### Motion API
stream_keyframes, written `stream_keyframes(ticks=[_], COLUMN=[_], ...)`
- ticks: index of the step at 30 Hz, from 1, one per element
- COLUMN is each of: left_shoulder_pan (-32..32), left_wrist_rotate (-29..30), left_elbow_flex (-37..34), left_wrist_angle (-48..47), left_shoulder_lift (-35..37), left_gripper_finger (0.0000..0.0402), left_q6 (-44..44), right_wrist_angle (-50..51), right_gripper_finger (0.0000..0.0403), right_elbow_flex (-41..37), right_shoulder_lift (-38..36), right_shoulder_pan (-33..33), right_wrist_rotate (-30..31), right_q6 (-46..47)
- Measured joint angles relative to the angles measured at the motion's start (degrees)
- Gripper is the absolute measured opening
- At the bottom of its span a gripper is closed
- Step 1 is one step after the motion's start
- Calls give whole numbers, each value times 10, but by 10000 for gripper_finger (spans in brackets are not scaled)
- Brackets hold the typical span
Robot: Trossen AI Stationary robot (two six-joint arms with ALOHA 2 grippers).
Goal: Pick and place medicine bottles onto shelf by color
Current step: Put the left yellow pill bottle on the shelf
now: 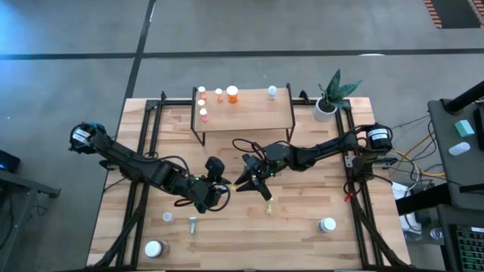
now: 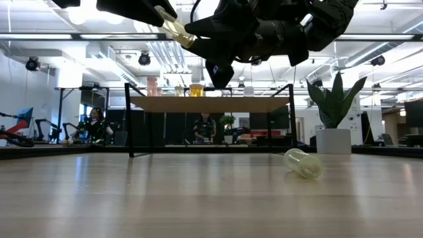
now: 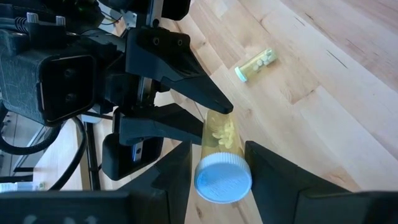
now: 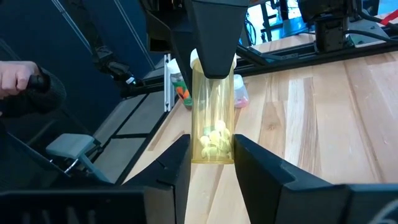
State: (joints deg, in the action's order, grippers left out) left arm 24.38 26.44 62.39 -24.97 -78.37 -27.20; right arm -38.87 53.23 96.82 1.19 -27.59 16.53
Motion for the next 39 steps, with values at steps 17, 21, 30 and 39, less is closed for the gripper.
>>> stream_keyframes(ticks=[17, 21, 30, 39], left_shoulder_pan=[-1, -2, -4, -4], left_wrist_rotate=[0, -1, -1, 2], left_elbow_flex=[0, 0, 0, 5], left_wrist_angle=[0, 0, -1, -28], left_shoulder_lift=[0, 0, 4, 9], left_gripper_finger=[91, 110, 96, 98], left_q6=[11, 13, 14, 29], right_wrist_angle=[0, 0, 0, 39], right_gripper_finger=[106, 111, 118, 160], right_elbow_flex=[0, 0, 0, 0], right_shoulder_lift=[0, 0, 0, -20], right_shoulder_pan=[0, 0, 0, -2], right_wrist_rotate=[0, 0, 0, 7], right_q6=[0, 0, 0, -14])
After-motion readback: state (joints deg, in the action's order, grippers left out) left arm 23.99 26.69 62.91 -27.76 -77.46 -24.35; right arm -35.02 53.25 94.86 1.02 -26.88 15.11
